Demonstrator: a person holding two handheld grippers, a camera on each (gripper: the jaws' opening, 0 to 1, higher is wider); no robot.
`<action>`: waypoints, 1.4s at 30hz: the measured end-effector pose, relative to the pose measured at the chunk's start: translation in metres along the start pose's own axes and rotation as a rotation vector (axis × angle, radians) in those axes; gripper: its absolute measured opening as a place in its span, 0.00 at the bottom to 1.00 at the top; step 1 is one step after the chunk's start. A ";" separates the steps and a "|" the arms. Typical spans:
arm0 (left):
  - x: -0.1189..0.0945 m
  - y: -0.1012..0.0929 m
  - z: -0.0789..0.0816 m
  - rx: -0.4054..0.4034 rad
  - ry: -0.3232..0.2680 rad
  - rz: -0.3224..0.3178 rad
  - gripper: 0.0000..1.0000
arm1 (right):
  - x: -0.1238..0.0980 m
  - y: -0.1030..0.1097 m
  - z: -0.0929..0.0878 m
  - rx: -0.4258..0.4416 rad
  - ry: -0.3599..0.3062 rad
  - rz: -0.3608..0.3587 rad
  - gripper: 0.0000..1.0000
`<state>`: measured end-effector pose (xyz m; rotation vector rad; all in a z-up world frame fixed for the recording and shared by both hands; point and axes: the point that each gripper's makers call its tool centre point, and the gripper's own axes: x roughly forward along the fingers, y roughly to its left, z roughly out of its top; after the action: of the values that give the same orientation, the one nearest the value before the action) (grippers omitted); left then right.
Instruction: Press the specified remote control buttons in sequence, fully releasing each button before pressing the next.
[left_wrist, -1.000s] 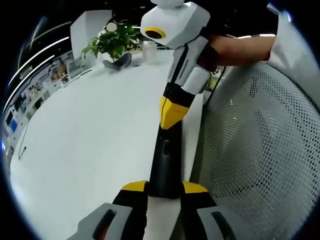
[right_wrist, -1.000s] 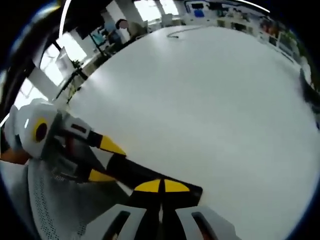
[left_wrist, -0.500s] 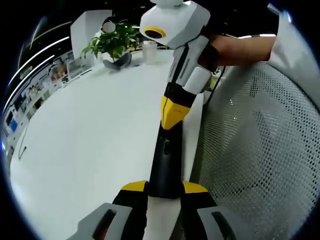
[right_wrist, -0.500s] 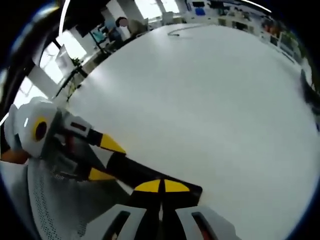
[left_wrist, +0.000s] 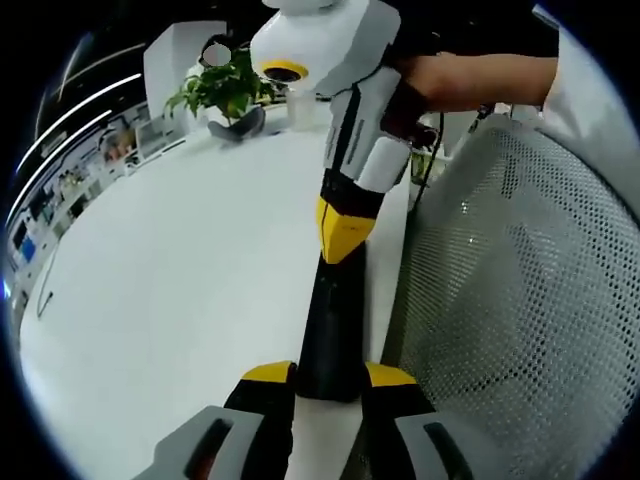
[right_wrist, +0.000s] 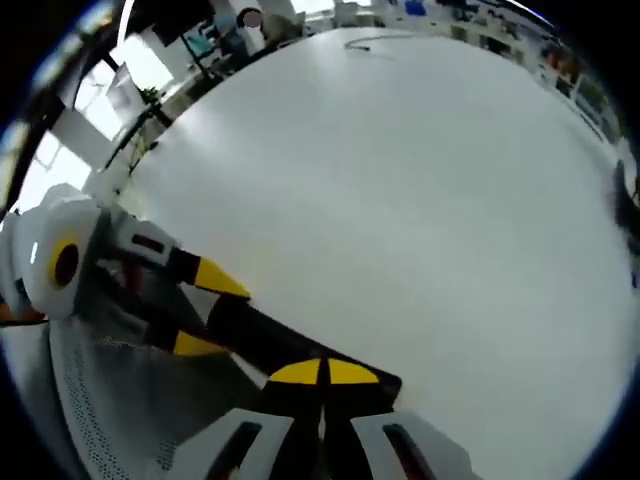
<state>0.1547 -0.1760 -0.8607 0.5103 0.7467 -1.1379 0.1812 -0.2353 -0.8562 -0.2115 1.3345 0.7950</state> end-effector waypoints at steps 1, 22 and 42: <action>0.000 0.000 0.000 -0.001 0.000 0.000 0.25 | 0.000 0.000 0.000 0.010 0.018 0.009 0.00; -0.001 -0.001 0.000 0.004 0.011 -0.004 0.24 | 0.001 0.000 -0.002 0.124 0.349 0.051 0.00; -0.001 -0.001 0.000 0.005 0.011 0.002 0.24 | -0.008 0.010 -0.009 0.358 0.050 0.140 0.00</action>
<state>0.1539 -0.1759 -0.8603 0.5216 0.7526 -1.1358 0.1677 -0.2369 -0.8480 0.1473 1.5258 0.6557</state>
